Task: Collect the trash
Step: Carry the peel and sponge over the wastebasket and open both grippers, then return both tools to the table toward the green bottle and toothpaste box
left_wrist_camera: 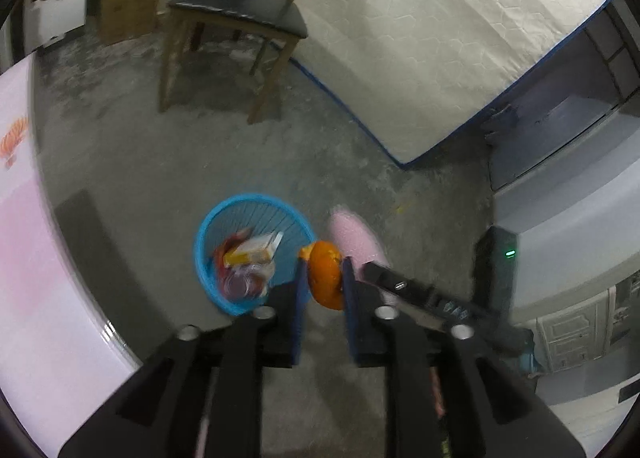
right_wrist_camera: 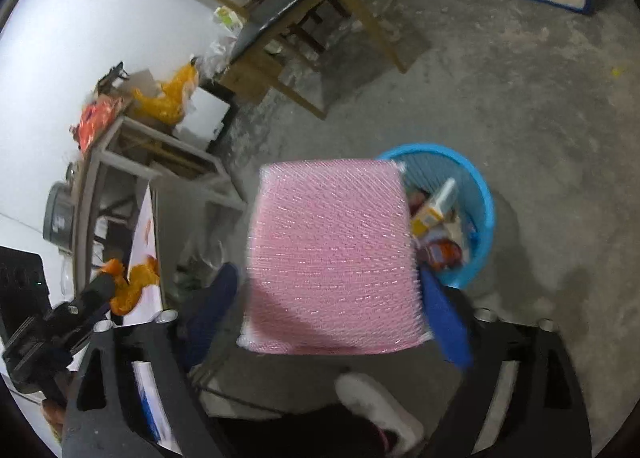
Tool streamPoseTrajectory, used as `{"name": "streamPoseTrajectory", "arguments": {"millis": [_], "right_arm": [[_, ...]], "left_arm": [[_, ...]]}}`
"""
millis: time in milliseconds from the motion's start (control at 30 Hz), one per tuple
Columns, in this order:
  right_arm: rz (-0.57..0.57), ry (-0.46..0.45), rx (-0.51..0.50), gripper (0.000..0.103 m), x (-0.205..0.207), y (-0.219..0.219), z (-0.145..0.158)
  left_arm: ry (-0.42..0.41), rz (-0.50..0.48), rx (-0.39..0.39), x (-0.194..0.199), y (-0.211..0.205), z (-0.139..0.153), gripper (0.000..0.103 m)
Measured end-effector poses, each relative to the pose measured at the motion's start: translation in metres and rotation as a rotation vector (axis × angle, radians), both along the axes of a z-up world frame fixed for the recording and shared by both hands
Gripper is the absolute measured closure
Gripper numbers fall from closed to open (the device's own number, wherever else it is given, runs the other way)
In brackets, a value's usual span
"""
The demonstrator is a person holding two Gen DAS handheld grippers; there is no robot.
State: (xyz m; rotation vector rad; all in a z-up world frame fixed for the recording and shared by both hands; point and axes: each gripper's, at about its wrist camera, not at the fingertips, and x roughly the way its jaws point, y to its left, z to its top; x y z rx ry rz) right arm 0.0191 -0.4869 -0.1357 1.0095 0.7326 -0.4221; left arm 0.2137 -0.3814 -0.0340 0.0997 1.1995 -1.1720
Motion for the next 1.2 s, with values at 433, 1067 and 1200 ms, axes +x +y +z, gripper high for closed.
{"name": "streamPoseTrajectory", "arguments": {"millis": [433, 1067, 1200], "right_arm": [[-0.106, 0.164, 0.068, 0.008, -0.016, -0.017, -0.081], [0.194, -0.102, -0.234, 0.008, 0.005, 0.108, 0.078], [0.387, -0.132, -0.214, 0.008, 0.050, 0.165, 0.092]], "left_arm": [[-0.073, 0.031, 0.055, -0.009, 0.029, -0.008, 0.035], [-0.302, 0.260, -0.025, -0.066, 0.289, 0.089, 0.026], [-0.380, 0.442, 0.008, -0.073, 0.368, 0.092, 0.025]]}}
